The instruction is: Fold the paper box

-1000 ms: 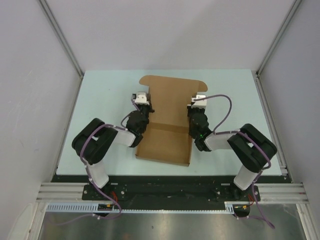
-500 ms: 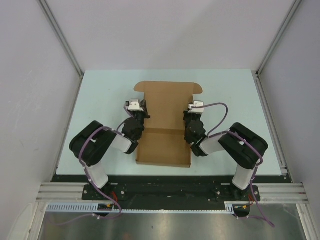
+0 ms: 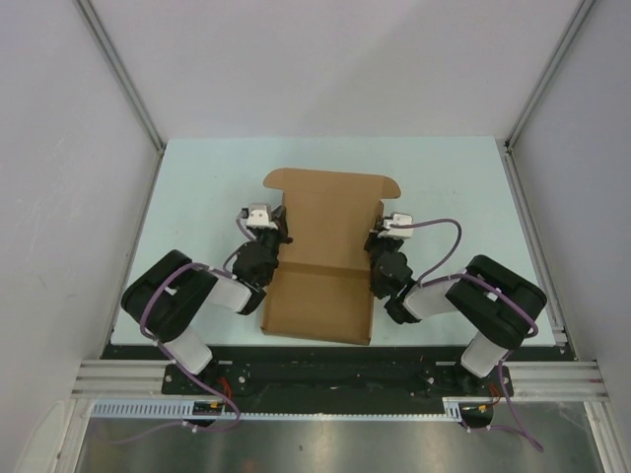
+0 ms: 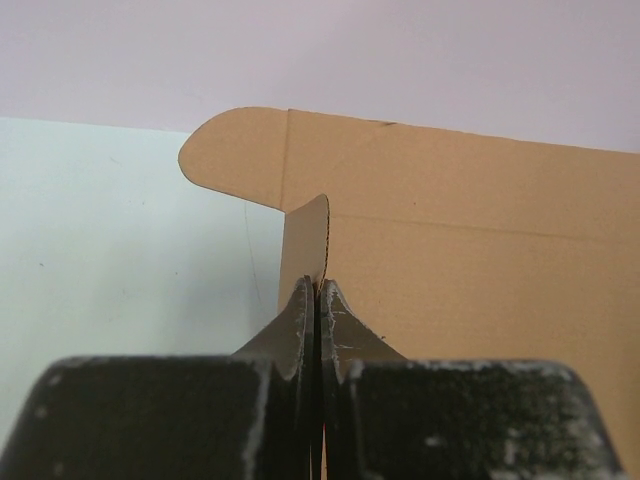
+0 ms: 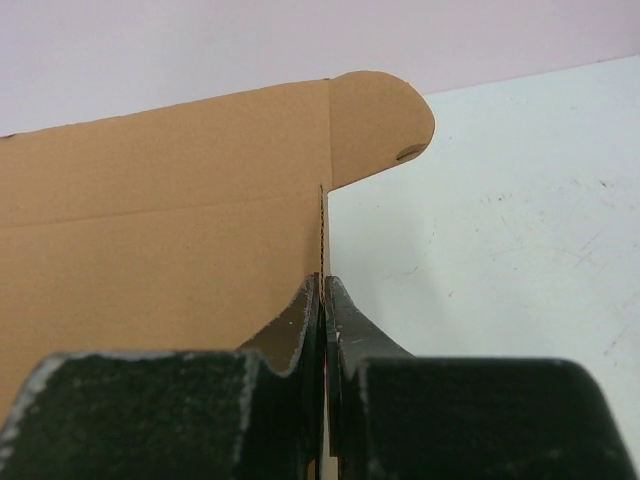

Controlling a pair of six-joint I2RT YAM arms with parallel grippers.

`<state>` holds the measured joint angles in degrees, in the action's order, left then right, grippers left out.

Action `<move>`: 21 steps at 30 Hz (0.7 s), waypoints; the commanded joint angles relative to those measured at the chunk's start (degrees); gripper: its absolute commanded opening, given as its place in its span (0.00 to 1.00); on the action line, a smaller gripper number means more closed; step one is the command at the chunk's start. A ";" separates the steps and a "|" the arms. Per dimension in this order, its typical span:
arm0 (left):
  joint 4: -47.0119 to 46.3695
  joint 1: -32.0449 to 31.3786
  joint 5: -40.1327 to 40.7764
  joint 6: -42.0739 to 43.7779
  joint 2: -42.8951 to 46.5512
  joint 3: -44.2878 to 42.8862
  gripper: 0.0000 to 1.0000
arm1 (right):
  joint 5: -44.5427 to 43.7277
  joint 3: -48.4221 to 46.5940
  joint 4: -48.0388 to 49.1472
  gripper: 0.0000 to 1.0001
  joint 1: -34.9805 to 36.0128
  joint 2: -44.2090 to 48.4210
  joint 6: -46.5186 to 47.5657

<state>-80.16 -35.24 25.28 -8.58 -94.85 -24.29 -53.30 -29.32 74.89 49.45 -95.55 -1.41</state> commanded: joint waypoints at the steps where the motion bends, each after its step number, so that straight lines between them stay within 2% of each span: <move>1: -18.80 -4.04 -10.86 -4.25 3.70 2.23 0.00 | 5.92 3.04 -3.45 0.00 3.63 -0.52 -3.87; 3: -18.80 -4.04 -11.56 -4.43 5.54 2.76 0.00 | 5.84 3.39 -2.56 0.03 4.16 -0.17 -2.03; 5: -18.80 -4.22 -12.09 -4.08 6.95 3.46 0.00 | 5.75 3.48 -1.94 0.12 4.42 0.80 -1.14; 8: -18.80 -4.31 -12.53 -2.94 10.81 4.52 0.00 | 6.36 3.57 -3.78 0.18 4.51 3.87 -0.44; 11: -18.80 -4.66 -12.45 -2.15 13.89 6.27 0.00 | 6.45 3.92 -6.34 0.10 4.78 7.38 -0.61; 12: -18.72 -4.75 -12.36 -1.71 14.60 6.80 0.00 | 6.45 4.27 -6.43 0.01 4.86 8.09 -0.44; 13: -18.72 -5.01 -12.01 -1.01 15.47 7.59 0.00 | 6.45 4.71 -6.51 0.00 4.87 8.79 -0.17; 17: -18.72 -5.10 -12.01 0.31 18.55 7.86 0.00 | 6.10 5.24 -5.90 0.00 4.87 11.52 1.23; 21: -18.72 -5.01 -12.88 2.25 20.40 6.81 0.00 | 6.63 4.98 -0.98 0.00 4.78 12.75 7.64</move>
<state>-75.61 -38.22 20.97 -7.01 -77.10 -16.14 -53.25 -23.62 68.42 52.36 -85.10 1.83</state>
